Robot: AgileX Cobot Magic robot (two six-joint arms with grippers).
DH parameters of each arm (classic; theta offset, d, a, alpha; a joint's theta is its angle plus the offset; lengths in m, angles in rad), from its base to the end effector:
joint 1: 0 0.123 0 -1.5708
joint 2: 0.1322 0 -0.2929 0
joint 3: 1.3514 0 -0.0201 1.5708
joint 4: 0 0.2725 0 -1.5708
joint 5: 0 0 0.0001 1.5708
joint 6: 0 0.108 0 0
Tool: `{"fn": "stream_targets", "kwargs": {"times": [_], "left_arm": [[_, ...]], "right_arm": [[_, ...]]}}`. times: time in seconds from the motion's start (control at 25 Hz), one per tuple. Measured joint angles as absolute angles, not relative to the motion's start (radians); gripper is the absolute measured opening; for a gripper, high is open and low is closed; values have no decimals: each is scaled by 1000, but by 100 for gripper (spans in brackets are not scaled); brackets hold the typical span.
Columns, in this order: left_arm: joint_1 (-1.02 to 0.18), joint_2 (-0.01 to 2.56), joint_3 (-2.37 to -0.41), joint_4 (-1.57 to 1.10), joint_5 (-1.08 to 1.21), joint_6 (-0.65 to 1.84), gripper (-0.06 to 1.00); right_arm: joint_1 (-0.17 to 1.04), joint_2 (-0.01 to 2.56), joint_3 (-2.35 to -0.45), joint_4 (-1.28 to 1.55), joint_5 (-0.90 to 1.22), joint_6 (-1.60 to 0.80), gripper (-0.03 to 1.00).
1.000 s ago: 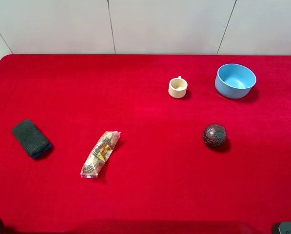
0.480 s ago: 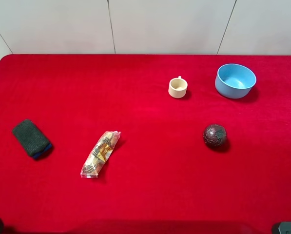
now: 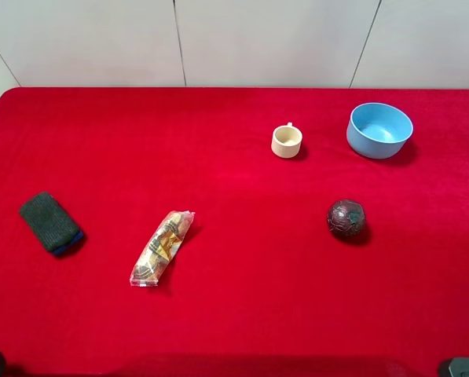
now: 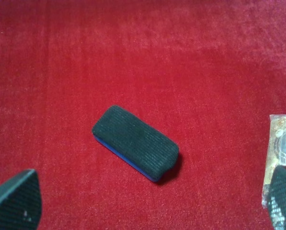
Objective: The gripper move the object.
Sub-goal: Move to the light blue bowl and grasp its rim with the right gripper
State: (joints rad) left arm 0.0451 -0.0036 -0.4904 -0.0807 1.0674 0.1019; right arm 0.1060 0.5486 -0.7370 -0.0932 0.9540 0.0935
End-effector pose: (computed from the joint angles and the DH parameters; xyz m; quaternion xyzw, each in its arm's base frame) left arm 0.0218 -0.0067 0.2767 0.0259 0.8554 -0.0023 0.5173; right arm 0.1133 0.0038 0.3334 -0.0135 0.9010 -0.0028 0.4335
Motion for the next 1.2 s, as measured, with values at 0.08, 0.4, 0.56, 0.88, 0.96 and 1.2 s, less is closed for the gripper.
{"fn": "stream_targets", "kwargs": {"times": [0.08,0.4,0.56,0.88,0.96,1.2], "left_arm": [[45,-4,-490,-81,1067,102,93],[45,-4,-490,-81,1067,102,93],[45,-4,-490,-81,1067,102,93],[45,-4,-490,-81,1067,102,93],[45,-4,-490,-81,1067,102,93],[45,-4,-490,-81,1067,102,93]], "right_arm": [[106,630,-775,-93,954,94,69],[106,937,-935,-93,982,96,69],[106,1089,-1024,-92,1014,105,69],[106,1384,-1218,-92,1043,105,69],[106,1452,-1259,-92,1048,105,69],[102,1625,-1373,-98,1050,105,69]]}}
